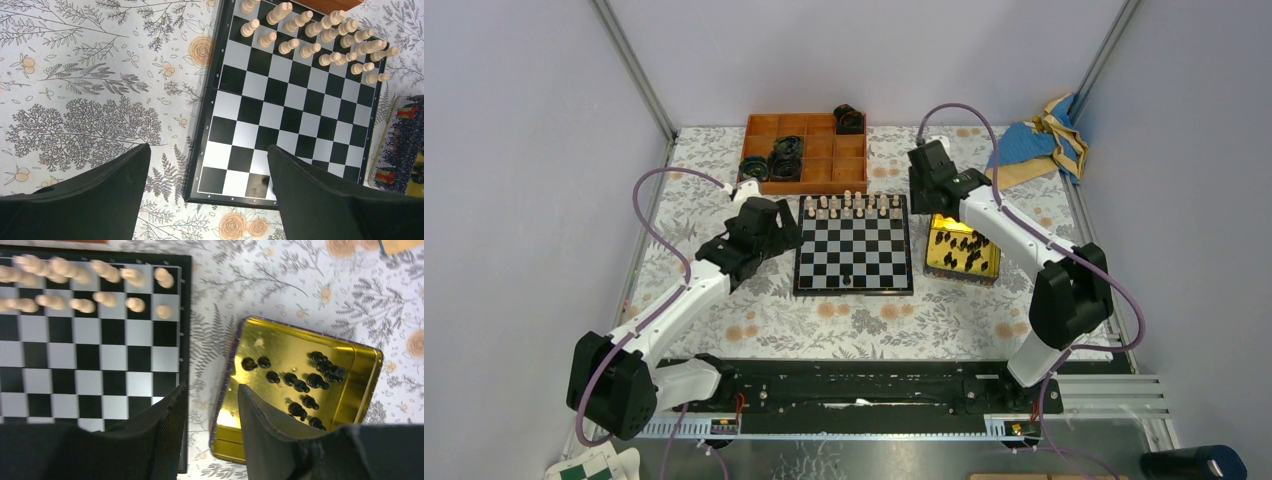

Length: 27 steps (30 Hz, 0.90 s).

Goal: Set up the chess pieces on the board
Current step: Pick up the chess piece from the storage box.

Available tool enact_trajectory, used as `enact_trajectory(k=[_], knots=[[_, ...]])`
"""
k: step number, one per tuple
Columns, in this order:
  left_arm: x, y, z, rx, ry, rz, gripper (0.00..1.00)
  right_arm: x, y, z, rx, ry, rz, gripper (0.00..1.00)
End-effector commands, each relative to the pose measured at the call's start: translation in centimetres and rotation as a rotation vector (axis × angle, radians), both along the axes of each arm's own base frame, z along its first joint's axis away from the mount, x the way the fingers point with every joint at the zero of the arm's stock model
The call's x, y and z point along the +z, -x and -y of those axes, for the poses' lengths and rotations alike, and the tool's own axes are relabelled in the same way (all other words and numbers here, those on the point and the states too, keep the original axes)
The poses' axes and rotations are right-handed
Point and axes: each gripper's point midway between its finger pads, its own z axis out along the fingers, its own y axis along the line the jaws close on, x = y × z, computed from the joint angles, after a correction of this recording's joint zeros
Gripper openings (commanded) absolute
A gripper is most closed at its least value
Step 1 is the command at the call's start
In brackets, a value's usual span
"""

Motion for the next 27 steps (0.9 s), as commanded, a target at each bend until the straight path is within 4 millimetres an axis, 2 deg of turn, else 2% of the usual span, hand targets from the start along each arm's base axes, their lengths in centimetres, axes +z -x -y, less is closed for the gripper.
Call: enact_trajectory(k=[1, 6, 14, 19, 27], knots=[[2.2, -1.5, 0.4, 0.001, 0.007, 0.078, 0.94, -0.8, -0.2, 2.3, -0.069, -0.016, 0.002, 0.48], [2.2, -1.6, 0.5, -0.001, 0.003, 0.077, 0.94, -3.3, 0.0, 3.7, -0.120, -0.035, -0.054, 0.42], [2.1, -1.7, 0.6, -0.010, -0.001, 0.071, 0.94, -4.9, 0.2, 4.7, -0.160, -0.062, -0.089, 0.31], [2.2, -1.8, 0.6, -0.012, -0.002, 0.073, 0.94, -6.3, 0.3, 4.7, -0.164, -0.076, -0.126, 0.30], [2.1, -1.9, 0.8, -0.015, -0.006, 0.067, 0.94, -7.8, -0.2, 5.3, -0.178, -0.077, -0.157, 0.35]])
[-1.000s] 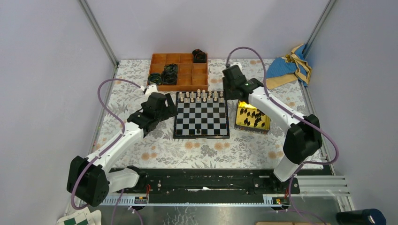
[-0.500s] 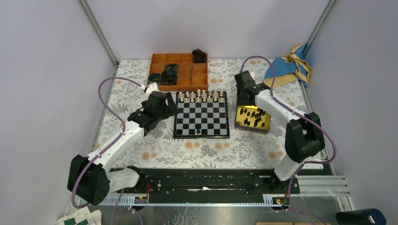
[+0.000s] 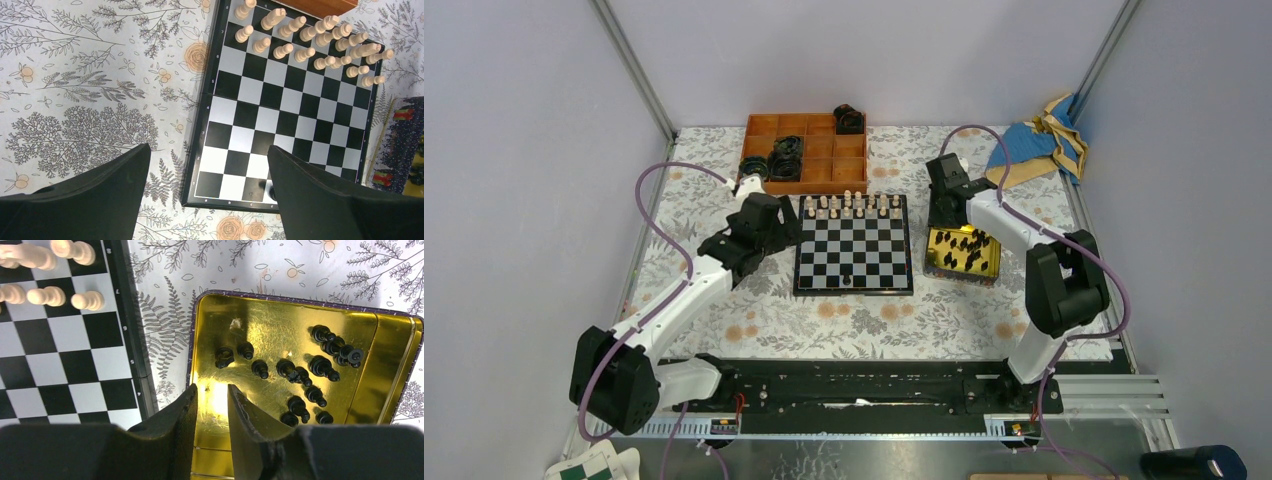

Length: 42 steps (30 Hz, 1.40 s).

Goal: Set up the chess pieces on the board
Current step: Pick up the chess piece from the storage box.

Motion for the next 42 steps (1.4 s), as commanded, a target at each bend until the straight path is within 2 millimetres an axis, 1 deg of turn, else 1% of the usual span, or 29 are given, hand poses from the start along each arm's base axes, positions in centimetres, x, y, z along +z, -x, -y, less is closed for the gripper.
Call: enact_trajectory(k=[1, 6, 17, 29, 35, 40, 42], knots=[[1.8, -1.3, 0.5, -0.006, 0.003, 0.066, 0.94, -0.5, -0.7, 0.2, -0.020, -0.024, 0.004, 0.36], [1.5, -1.4, 0.5, -0.007, -0.001, 0.058, 0.94, -1.4, -0.9, 0.5, -0.031, -0.021, -0.012, 0.37], [0.9, -1.7, 0.7, -0.011, -0.006, 0.046, 0.94, -3.1, -1.1, 0.6, -0.033, -0.026, -0.047, 0.37], [0.3, -1.5, 0.6, -0.014, -0.015, 0.031, 0.95, -4.3, -1.3, 0.7, -0.038, -0.027, -0.069, 0.36], [0.4, -1.6, 0.7, -0.015, -0.013, 0.034, 0.95, -4.8, -1.2, 0.7, -0.037, -0.028, -0.077, 0.36], [0.4, -1.5, 0.7, -0.016, -0.010, 0.034, 0.95, -5.1, -1.2, 0.7, -0.035, -0.028, -0.084, 0.30], [0.4, -1.5, 0.7, -0.017, -0.009, 0.035, 0.95, -5.2, -1.2, 0.6, -0.033, -0.030, -0.086, 0.26]])
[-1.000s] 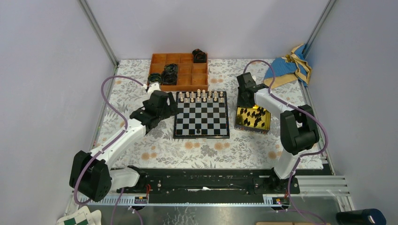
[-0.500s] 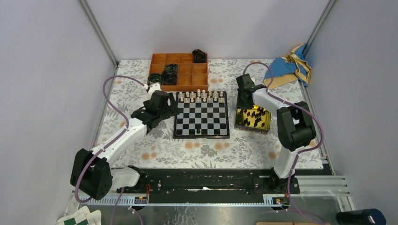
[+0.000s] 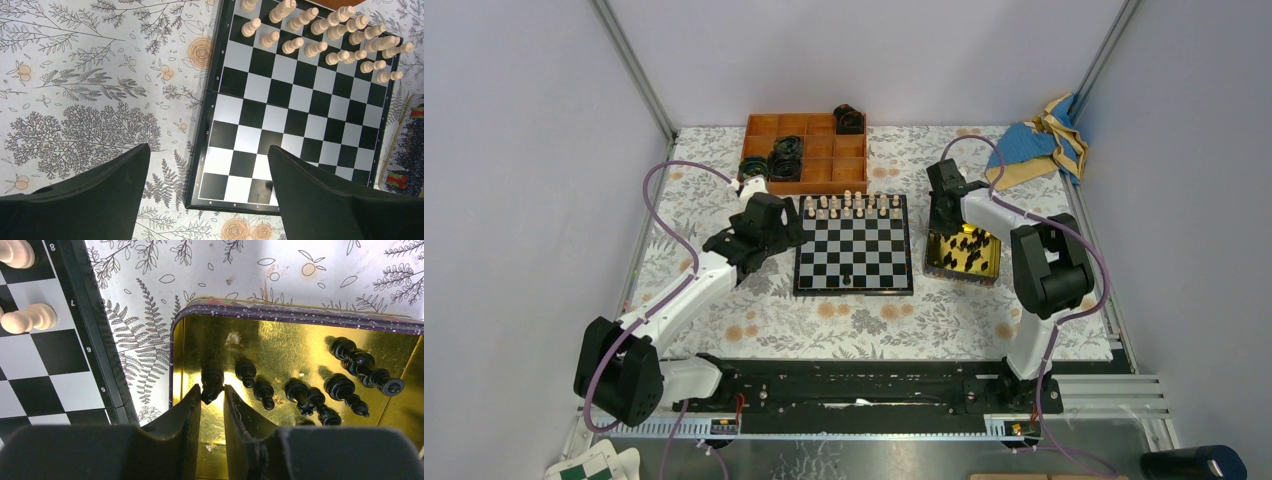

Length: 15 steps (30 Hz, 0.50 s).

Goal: Set up the chess pieces on the board
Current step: Pick up the chess piece from the storage box.

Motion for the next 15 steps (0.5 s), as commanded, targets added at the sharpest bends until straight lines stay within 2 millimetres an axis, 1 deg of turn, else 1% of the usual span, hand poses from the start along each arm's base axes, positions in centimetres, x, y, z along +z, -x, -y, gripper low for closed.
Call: enact_trajectory(k=[1, 7, 15], knots=[[1.6, -1.2, 0.6, -0.009, 0.015, 0.065, 0.95, 0.0, -0.5, -0.1, -0.012, -0.020, 0.014, 0.23], [1.5, -1.1, 0.6, -0.006, 0.018, 0.064, 0.95, 0.3, -0.4, 0.2, -0.013, -0.008, 0.018, 0.12], [1.7, -1.2, 0.7, -0.008, 0.024, 0.071, 0.95, 1.0, -0.3, 0.4, -0.014, -0.005, 0.030, 0.04]])
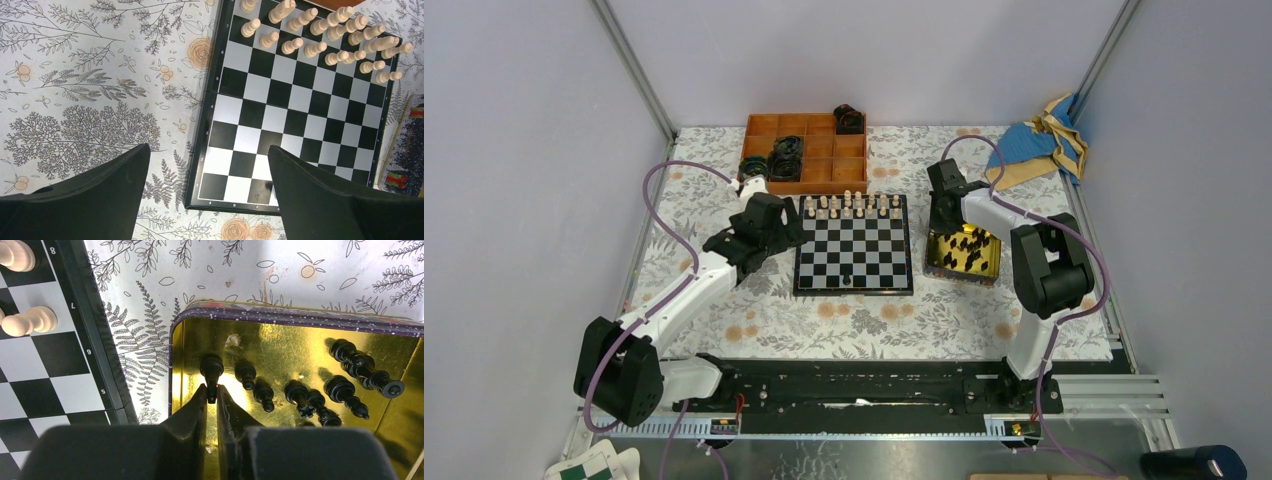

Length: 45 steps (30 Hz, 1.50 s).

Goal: Set up the chess pieces on the board
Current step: Pick up the chess piece from the storage box, then place the chess piece on the chessboard.

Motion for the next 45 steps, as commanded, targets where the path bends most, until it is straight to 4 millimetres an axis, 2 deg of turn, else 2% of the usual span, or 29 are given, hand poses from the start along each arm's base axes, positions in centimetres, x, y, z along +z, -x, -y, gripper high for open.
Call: enact_trajectory(k=[1, 11, 18, 23, 27, 30, 37, 45], knots=[[1.7, -1.1, 0.6, -0.008, 0.023, 0.070, 0.95, 1.2, -0.2, 0.4, -0.012, -0.002, 0.030, 0.04], [2.0, -1.0, 0.5, -0.011, 0.021, 0.082, 0.95, 3.4, 0.1, 0.6, -0.009, 0.002, 0.060, 0.00], [2.5, -0.9, 0.3, -0.006, 0.023, 0.098, 0.95, 6.6, 0.8, 0.6, 0.017, -0.008, 0.102, 0.00], [3.2, -0.9, 0.3, -0.005, 0.030, 0.117, 0.95, 9.1, 1.7, -0.6, 0.069, -0.010, 0.125, 0.00], [3.8, -1.0, 0.2, -0.001, 0.034, 0.132, 0.95, 10.6, 2.9, -3.0, 0.155, -0.001, 0.122, 0.00], [4.2, -1.0, 0.0, 0.006, 0.036, 0.145, 0.95, 11.1, 3.8, -5.5, 0.231, -0.007, 0.096, 0.00], [5.5, -0.3, -0.8, 0.032, 0.037, 0.173, 0.95, 11.5, 5.6, -12.1, 0.406, -0.016, 0.046, 0.00], [8.3, 1.4, -1.9, 0.057, 0.069, 0.241, 0.96, 11.0, 6.7, -18.0, 0.535, -0.018, 0.005, 0.00]])
